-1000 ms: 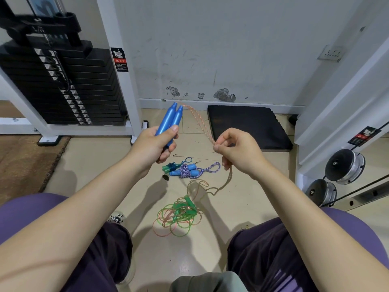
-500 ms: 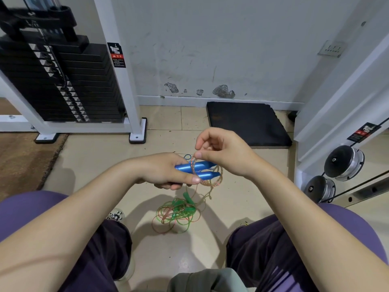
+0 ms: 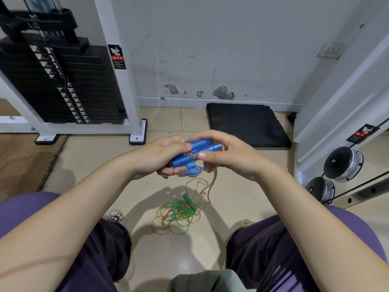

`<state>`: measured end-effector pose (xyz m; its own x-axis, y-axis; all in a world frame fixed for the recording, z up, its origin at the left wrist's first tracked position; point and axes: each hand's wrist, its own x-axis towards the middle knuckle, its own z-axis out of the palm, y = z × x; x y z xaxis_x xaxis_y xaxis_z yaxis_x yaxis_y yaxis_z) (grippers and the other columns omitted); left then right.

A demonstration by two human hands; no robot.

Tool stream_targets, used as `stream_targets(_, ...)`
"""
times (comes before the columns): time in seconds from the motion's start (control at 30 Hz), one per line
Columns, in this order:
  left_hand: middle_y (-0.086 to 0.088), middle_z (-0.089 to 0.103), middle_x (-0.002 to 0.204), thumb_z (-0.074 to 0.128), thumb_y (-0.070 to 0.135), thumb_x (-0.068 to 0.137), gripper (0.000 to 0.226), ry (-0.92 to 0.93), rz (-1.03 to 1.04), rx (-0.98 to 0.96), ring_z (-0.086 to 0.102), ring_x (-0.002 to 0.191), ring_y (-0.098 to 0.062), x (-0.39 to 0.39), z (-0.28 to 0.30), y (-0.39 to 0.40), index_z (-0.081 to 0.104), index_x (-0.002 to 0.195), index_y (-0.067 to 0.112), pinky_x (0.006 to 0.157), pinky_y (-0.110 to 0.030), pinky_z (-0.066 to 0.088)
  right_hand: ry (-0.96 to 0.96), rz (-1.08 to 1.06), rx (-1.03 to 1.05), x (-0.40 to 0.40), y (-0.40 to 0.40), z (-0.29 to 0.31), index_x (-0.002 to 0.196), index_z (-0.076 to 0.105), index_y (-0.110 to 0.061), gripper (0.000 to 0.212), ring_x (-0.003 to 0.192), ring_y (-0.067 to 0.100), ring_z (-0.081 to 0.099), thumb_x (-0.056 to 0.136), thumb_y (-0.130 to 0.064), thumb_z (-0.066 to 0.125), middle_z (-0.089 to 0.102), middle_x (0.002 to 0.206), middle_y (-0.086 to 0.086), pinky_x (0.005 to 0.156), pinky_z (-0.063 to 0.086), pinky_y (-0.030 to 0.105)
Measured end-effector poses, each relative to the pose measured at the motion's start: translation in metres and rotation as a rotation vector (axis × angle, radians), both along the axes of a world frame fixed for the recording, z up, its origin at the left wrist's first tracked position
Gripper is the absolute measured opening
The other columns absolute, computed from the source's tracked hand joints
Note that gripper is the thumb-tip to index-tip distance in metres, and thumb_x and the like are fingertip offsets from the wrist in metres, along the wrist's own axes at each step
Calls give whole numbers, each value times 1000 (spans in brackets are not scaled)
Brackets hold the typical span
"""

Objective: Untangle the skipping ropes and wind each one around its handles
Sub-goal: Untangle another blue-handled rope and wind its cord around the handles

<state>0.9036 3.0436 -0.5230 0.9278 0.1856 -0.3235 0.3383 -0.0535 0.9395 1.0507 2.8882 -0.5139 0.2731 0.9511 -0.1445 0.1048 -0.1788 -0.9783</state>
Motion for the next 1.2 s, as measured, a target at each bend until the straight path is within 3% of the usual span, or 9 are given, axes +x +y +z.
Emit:
stream_targets(0.23,-7,61,68,55,36,96,22,-82,89,5,47,50,-19,1,-4,5,62,98,15,40,-20,28,-93,-149,65,-1,5,-5,116,67,-11,39,61,9,54,79,-1,77,67,81,-3,53,44,23)
stream_targets(0.33,-7,54,67,43,39,103,28,-34,42,20,39,45,-16,2,-8,-1,55,92,16,42,-20,25,-87,-172,77,-2,5,-5,113,68,-11,39,58,9,51,78,1,78,65,73,-6,52,44,23)
stream_targets(0.47,-10,47,68,38,36,105,27,-32,40,6,31,45,-16,2,-9,-3,52,92,16,45,-21,20,-80,-105,20,-1,1,1,111,71,-14,33,60,15,53,80,-7,78,66,79,4,52,46,25)
stream_targets(0.67,-8,54,76,42,41,102,32,-31,-134,9,36,48,-13,-3,-5,3,51,100,9,49,-25,26,-37,-9,-23,0,-3,5,113,71,-10,29,51,12,49,84,-4,73,69,79,6,49,42,19)
stream_targets(0.83,-3,58,64,39,44,95,38,-14,-303,10,35,38,-11,-6,0,8,50,86,9,42,-22,25,-26,-2,-16,3,-5,4,109,73,-12,27,50,11,42,83,-14,74,67,71,-1,49,34,20)
stream_targets(0.93,-2,49,60,43,45,95,34,-96,-222,-82,28,39,-8,-5,-2,6,49,83,13,47,-22,23,82,-65,37,4,-2,2,107,74,-16,31,52,11,40,77,-25,73,64,71,1,49,33,18)
stream_targets(1.03,0,45,60,43,45,94,32,-170,-87,-140,29,40,-8,-1,-4,3,48,87,14,43,-19,22,155,-71,75,1,3,-5,113,68,-15,34,57,10,42,79,-19,76,60,71,-5,55,35,21)
stream_targets(1.13,-4,56,62,45,42,100,33,-226,70,-122,47,40,-13,2,-2,-1,52,92,12,37,-20,33,83,-44,67,-7,9,-13,127,59,-18,46,60,11,46,84,-15,72,57,81,3,58,39,26)
stream_targets(1.2,-5,59,63,41,36,104,30,-248,161,-90,54,41,-17,4,-3,-2,53,94,10,39,-21,39,20,-58,57,-14,13,-17,130,56,-22,41,54,15,44,93,-9,65,52,74,8,53,39,27)
